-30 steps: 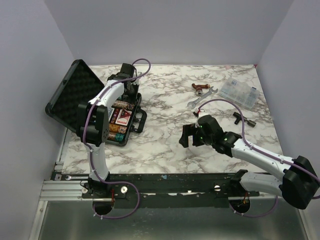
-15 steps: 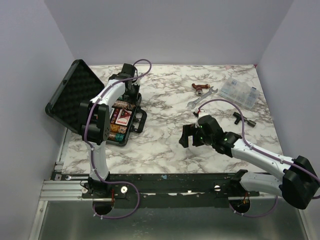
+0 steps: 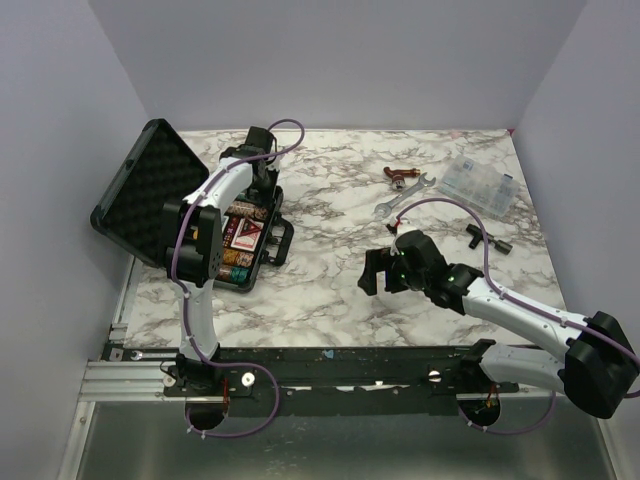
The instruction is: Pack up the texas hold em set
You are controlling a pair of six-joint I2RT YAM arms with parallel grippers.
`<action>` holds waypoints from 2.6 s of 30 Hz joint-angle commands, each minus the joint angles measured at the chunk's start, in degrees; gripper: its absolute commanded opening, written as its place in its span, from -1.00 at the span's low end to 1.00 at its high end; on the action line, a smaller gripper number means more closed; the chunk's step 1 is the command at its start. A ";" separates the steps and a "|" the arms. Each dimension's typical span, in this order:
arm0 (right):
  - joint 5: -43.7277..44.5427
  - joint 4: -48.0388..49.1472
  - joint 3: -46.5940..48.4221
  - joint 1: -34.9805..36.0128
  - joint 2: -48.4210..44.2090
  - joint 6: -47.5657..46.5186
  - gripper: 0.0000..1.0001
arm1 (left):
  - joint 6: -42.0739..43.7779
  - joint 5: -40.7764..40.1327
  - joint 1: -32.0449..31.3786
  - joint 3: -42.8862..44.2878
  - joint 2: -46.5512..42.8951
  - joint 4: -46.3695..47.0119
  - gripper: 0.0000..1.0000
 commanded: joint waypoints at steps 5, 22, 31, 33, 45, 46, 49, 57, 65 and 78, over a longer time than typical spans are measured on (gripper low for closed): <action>-0.81 1.28 -0.76 -0.33 0.13 0.03 0.99 | -1.08 1.38 0.96 3.30 2.32 -4.89 -1.00; -0.73 0.82 -0.58 -0.36 -0.91 0.01 1.00 | -3.80 7.12 2.14 9.74 5.78 -11.46 -1.00; -0.97 1.01 -0.75 -0.32 -0.74 -0.19 0.99 | -3.95 1.42 -0.35 10.25 6.73 -14.05 -1.00; -1.16 1.72 -1.07 -0.31 -1.00 -0.27 1.00 | -4.07 2.17 -0.43 12.20 7.78 -15.65 -1.00; -1.33 0.46 -0.56 -0.39 -1.07 -0.38 0.99 | -3.94 -6.57 1.98 16.49 10.24 -21.66 -1.00; -1.49 0.92 -0.89 -0.27 -1.53 -0.30 1.00 | -3.86 -8.65 2.52 17.51 11.02 -22.71 -1.00; -1.26 2.07 -1.51 -0.31 -2.04 -0.18 0.99 | -4.54 -6.94 2.92 16.47 10.07 -21.01 -1.00; -1.60 1.65 -1.12 -0.31 -1.49 -0.46 1.00 | -4.58 -11.29 2.64 16.39 9.39 -20.29 -1.00; -1.69 1.66 -1.11 -0.32 -1.58 -0.50 0.99 | -4.49 15.67 3.08 16.08 8.65 -18.28 -1.00; -1.69 1.70 -1.09 -0.32 -1.45 -0.64 1.00 | -3.96 3.67 3.34 19.71 11.77 -19.91 -0.90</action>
